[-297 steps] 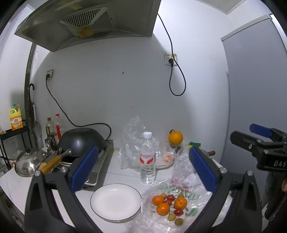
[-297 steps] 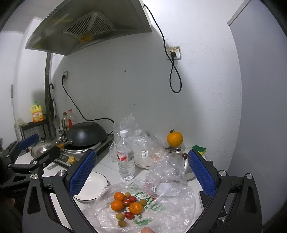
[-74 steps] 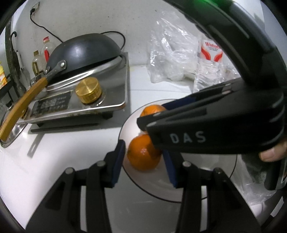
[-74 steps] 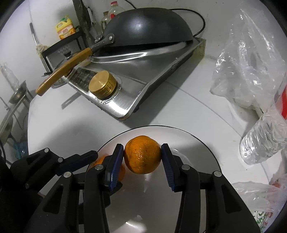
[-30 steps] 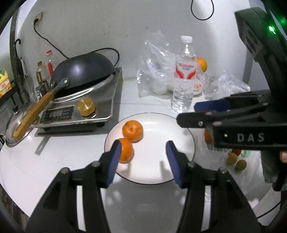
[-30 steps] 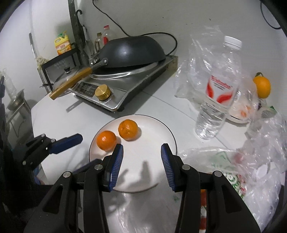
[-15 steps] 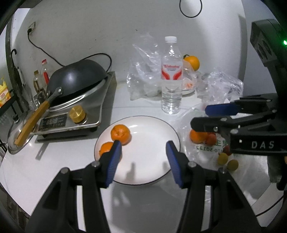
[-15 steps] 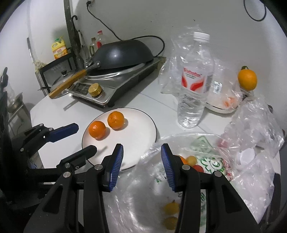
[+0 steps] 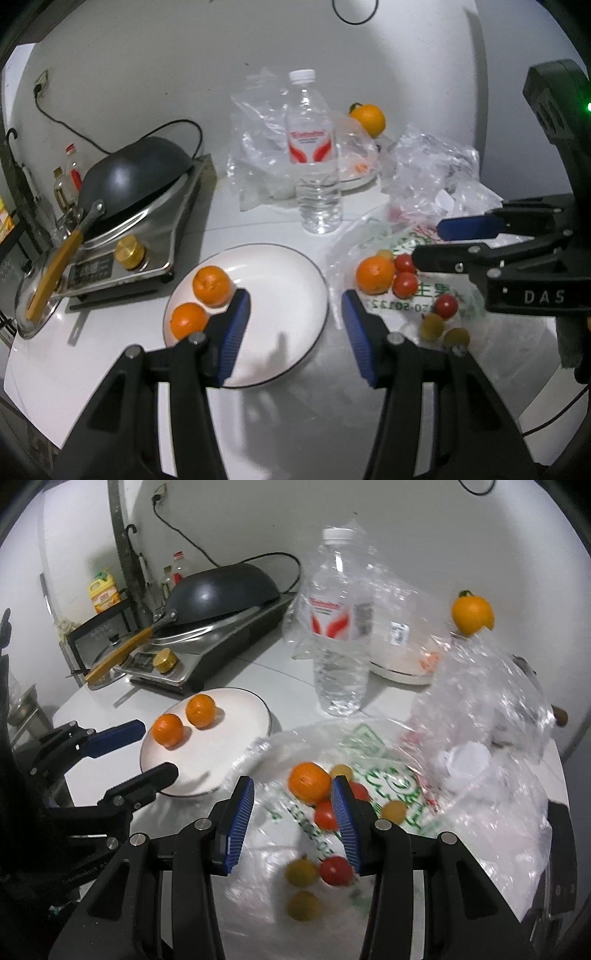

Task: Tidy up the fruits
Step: 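Move both grippers back over the plastic bag of fruit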

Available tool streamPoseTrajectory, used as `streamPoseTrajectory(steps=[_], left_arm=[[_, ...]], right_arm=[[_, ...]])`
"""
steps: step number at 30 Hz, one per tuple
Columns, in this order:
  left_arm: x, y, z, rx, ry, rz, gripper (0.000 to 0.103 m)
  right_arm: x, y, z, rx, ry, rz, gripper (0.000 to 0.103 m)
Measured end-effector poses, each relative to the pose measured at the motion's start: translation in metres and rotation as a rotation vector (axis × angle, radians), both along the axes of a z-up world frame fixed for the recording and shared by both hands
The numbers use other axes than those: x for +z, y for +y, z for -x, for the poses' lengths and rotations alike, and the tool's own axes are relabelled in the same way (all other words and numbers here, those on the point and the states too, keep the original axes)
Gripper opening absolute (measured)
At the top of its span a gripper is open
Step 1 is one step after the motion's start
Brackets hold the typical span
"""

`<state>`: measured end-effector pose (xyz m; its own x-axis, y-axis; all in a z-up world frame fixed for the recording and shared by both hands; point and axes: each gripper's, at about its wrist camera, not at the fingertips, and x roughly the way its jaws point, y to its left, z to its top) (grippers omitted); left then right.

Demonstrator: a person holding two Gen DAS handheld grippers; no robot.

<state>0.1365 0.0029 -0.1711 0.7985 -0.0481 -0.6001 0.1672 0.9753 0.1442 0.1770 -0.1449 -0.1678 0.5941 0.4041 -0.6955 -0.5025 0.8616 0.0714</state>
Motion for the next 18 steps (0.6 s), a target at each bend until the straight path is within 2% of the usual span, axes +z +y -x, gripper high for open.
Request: streamPoseTrajectory(steps=[10, 18], left_arm=[[-0.009, -0.032, 0.000, -0.059, 0.031, -0.024, 0.053], [-0.017, -0.047, 0.002, -0.084, 0.059, -0.027, 0.053]], right_arm=[[-0.018, -0.035, 0.008, -0.049, 0.039, -0.015, 0.046], [-0.041, -0.037, 0.020, -0.026, 0.093, 0.006, 0.046]])
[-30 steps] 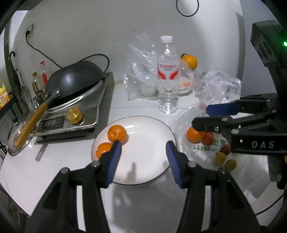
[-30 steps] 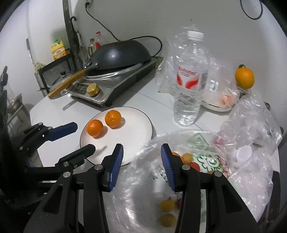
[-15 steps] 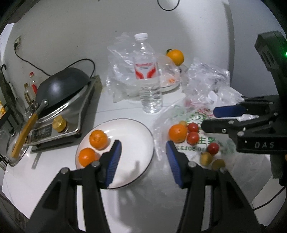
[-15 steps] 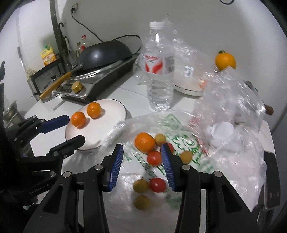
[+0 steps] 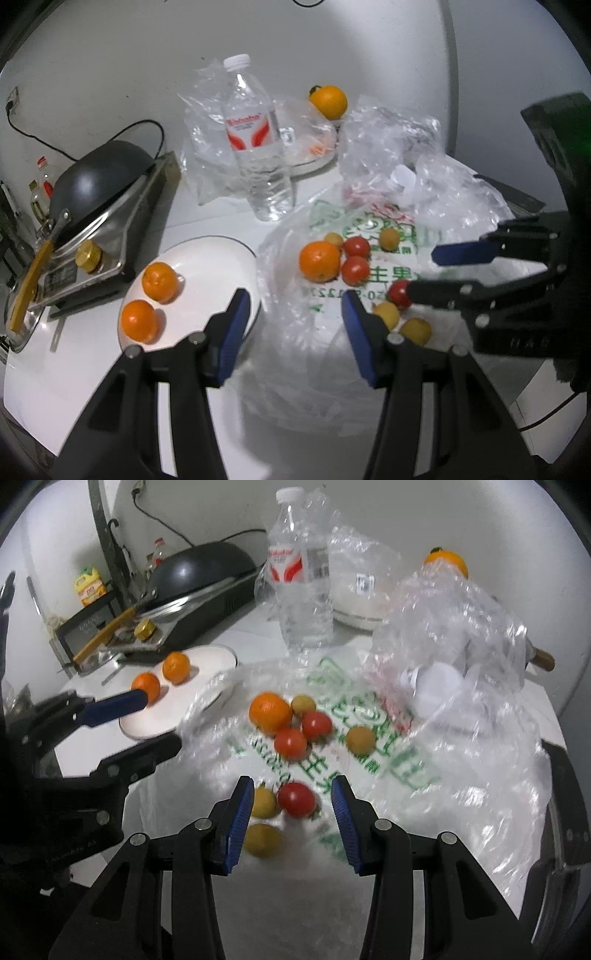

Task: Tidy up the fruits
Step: 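Move both grippers back over the plastic bag of fruit, then grasp a yellow-green fruit with the right gripper while the left gripper grasps another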

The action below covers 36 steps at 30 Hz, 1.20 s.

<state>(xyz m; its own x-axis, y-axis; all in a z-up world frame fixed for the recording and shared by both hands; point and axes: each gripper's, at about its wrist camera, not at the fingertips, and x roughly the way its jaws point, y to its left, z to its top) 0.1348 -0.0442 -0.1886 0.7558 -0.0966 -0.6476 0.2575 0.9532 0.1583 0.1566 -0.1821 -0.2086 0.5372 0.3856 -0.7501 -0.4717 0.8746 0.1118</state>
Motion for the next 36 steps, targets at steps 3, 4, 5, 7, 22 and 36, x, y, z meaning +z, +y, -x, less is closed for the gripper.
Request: streamPoseTrajectory(steps=[3, 4, 5, 7, 22, 36], left_arm=[[-0.004, -0.001, 0.002, -0.003, 0.016, 0.000, 0.053], [-0.006, -0.001, 0.002, -0.003, 0.023, 0.003, 0.053], [-0.007, -0.001, 0.003, -0.002, 0.029, 0.007, 0.053], [-0.009, 0.000, 0.004, 0.003, 0.037, 0.010, 0.053], [-0.014, -0.006, 0.008, 0.001, 0.051, -0.005, 0.053], [-0.024, -0.034, -0.002, -0.075, 0.088, -0.020, 0.053]], right_arm=[[-0.008, 0.002, 0.005, 0.017, 0.020, -0.009, 0.046], [-0.009, 0.002, 0.006, 0.022, 0.026, -0.012, 0.046], [-0.011, 0.003, 0.007, 0.030, 0.031, -0.016, 0.045], [-0.013, 0.005, 0.009, 0.045, 0.040, -0.024, 0.044], [-0.027, 0.014, 0.012, 0.104, 0.059, 0.008, 0.027], [-0.007, -0.022, -0.002, 0.036, 0.003, -0.048, 0.027]])
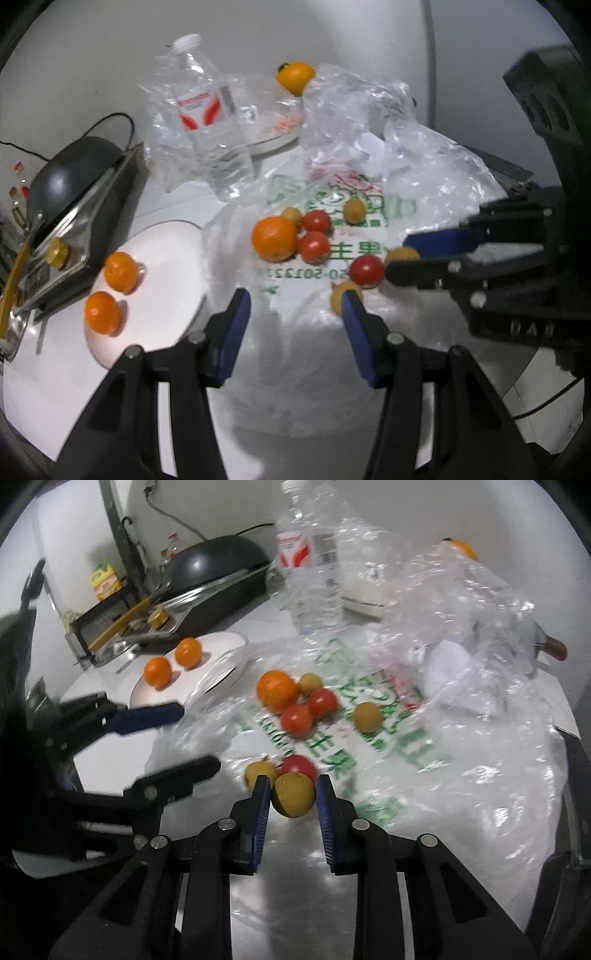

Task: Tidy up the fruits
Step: 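Grasp a yellow-green fruit with the right gripper while the left gripper grasps another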

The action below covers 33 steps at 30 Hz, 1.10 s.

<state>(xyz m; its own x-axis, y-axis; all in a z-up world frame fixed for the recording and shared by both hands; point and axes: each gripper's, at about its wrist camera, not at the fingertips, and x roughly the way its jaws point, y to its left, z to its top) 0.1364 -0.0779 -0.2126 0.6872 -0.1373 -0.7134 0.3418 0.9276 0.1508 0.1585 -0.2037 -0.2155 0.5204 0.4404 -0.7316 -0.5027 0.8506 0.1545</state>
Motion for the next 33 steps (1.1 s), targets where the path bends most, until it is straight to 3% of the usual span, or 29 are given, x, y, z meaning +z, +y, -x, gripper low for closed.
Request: streamPoseTrajectory(steps=[14, 21, 33], left_arm=[[-0.028, -0.030, -0.019, -0.065, 0.101, -0.021, 0.049], [-0.033, -0.036, -0.022, -0.084, 0.113, -0.023, 0.025], [-0.021, -0.028, -0.014, -0.102, 0.095, 0.023, 0.025]], right_arm=[[-0.006, -0.029, -0.013, -0.043, 0.010, -0.038, 0.027], [-0.008, -0.034, -0.012, -0.050, 0.013, -0.043, 0.027], [0.001, -0.028, -0.006, -0.054, -0.006, -0.032, 0.027]])
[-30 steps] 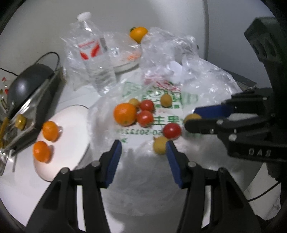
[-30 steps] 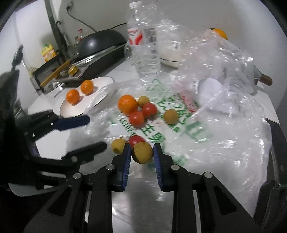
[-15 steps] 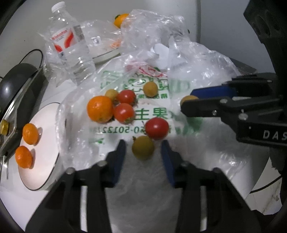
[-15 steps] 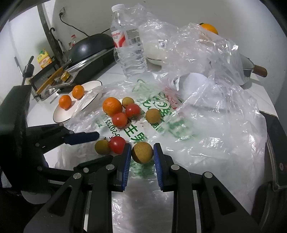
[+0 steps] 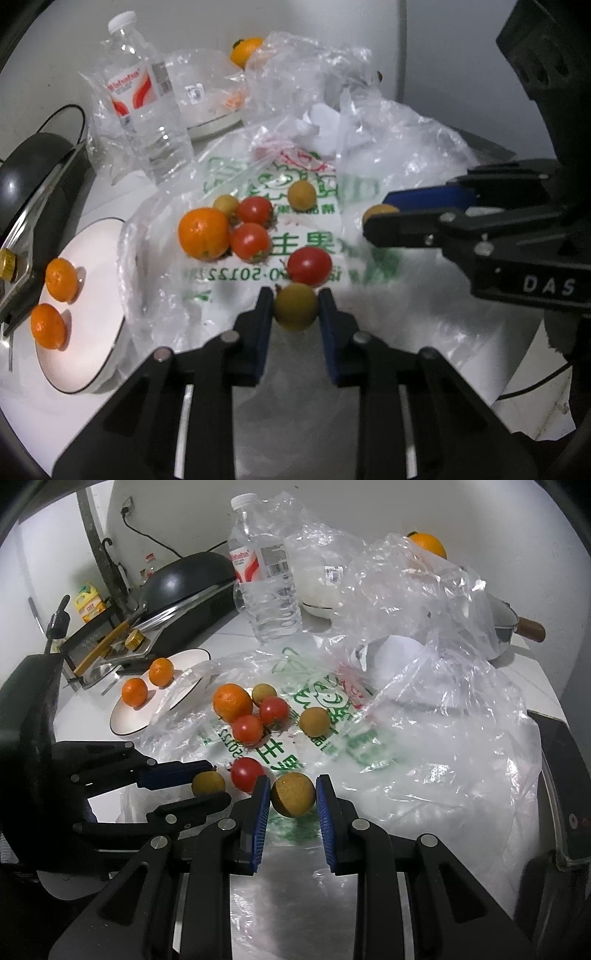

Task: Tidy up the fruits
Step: 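Grasp a yellow-green fruit with the right gripper while the left gripper grasps another, then carry the yellow-green fruits toward the white plate with both grippers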

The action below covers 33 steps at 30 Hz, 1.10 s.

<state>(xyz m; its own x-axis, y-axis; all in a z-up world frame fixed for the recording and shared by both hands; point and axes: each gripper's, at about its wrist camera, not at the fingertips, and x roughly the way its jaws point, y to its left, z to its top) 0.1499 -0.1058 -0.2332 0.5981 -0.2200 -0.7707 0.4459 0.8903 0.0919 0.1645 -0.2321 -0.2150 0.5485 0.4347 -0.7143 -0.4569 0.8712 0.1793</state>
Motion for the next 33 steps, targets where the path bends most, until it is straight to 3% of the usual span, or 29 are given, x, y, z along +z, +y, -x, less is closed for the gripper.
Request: streamPoseTrajectory(steps=[17, 33], left_arm=[[0.038, 0.030, 0.022, 0.015, -0.106, 0.065, 0.025], [0.049, 0.077, 0.036, 0.075, -0.147, 0.105, 0.025]], right_arm=[[0.026, 0.029, 0.020, 0.018, -0.049, 0.029, 0.027], [0.041, 0.074, 0.029, 0.066, -0.076, 0.062, 0.027]])
